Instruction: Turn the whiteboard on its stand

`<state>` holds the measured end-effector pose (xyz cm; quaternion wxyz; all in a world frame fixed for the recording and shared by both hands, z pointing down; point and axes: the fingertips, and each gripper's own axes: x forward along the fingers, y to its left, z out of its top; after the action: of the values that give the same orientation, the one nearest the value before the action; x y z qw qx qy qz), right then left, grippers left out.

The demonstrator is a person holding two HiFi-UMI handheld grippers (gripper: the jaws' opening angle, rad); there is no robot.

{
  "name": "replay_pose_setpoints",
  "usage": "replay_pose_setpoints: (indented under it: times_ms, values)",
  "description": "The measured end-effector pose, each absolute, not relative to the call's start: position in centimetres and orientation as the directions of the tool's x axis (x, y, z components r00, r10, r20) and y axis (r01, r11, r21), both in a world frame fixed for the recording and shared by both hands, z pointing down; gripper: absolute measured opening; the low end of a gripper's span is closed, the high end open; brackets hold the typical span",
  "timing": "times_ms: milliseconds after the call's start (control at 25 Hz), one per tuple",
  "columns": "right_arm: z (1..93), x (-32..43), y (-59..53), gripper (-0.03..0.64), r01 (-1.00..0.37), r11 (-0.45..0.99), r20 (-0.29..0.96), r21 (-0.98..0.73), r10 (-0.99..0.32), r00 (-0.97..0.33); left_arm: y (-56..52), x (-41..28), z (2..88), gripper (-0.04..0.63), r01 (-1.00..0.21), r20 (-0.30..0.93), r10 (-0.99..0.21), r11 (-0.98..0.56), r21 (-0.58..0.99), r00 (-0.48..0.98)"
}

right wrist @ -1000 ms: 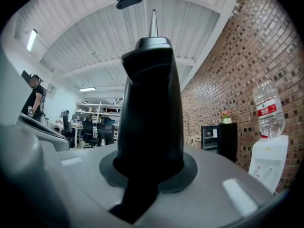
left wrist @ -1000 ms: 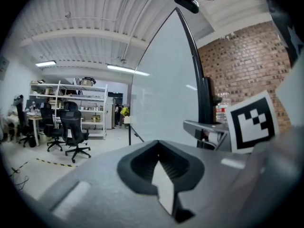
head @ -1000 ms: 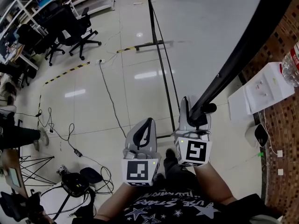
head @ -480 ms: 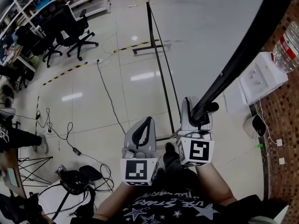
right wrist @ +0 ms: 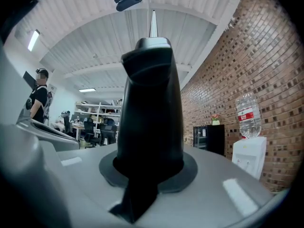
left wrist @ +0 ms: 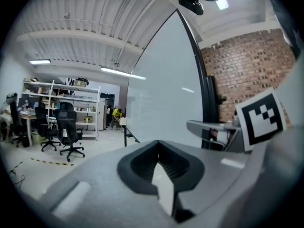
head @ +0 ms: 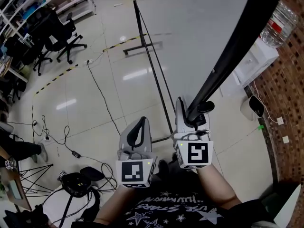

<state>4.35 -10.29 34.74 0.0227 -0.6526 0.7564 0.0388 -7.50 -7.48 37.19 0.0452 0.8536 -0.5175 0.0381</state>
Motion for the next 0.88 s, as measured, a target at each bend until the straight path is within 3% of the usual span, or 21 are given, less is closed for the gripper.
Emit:
replay_pose_setpoints:
  times_ms: [480,880]
  values:
    - [34.5,3.4,-2.0,0.09,-0.99,0.141,-0.073,0.007,-0.987,-0.142,-1.9,-4.1,37.5,0.005,-0.862,0.118,-0.854,-0.505,0.05,0.507]
    - [34.8,3.1,1.6,0.112,-0.98,0.198,-0.079,0.009,-0.977,-0.198,1.6,-2.8,36.9,0.005,-0.892,0.117,-0.884,-0.453,0.021,0.452]
